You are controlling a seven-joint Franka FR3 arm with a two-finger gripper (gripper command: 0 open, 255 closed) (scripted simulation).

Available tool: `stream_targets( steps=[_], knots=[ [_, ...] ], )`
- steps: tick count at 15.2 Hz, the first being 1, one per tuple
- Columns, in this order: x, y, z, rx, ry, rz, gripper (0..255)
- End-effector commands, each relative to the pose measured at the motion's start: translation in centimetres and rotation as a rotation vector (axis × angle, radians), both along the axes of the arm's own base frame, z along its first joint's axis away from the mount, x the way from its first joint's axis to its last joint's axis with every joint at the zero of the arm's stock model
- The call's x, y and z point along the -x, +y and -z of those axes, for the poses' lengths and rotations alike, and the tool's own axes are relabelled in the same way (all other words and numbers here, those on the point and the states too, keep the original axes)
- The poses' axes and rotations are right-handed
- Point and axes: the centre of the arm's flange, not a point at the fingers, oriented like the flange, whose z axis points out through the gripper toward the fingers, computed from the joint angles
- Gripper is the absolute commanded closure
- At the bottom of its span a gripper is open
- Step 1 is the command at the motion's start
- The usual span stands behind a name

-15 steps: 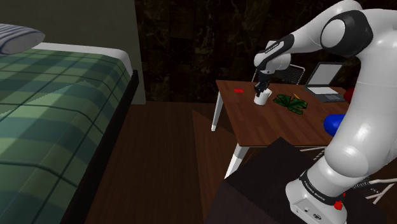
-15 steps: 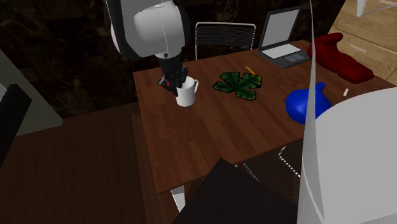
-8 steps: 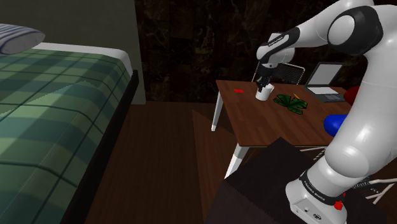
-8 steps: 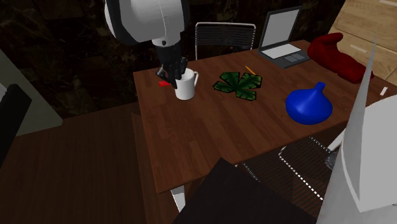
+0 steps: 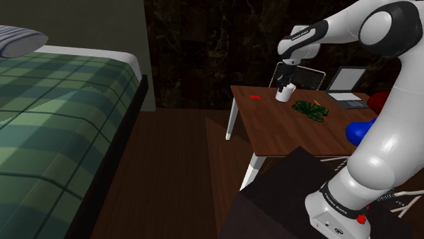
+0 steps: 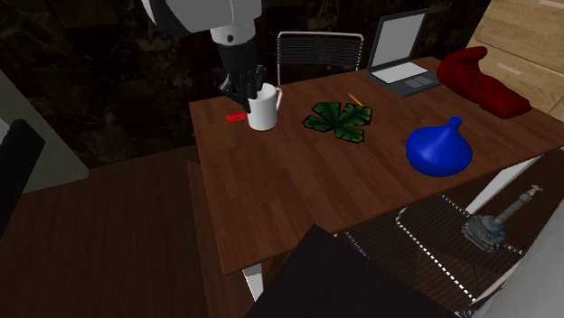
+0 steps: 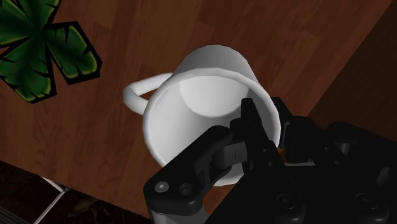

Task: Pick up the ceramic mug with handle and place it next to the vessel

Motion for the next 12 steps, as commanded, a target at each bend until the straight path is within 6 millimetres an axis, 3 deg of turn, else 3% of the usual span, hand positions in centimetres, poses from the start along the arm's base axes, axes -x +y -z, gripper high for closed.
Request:
stream_targets(
  steps=[1,12],
  knots=[
    [-0.1,0.0,-1.1,0.0,0.0,0.0,255],
    [-0.1,0.0,-6.9,0.0,0.0,0.0,255]
  ],
)
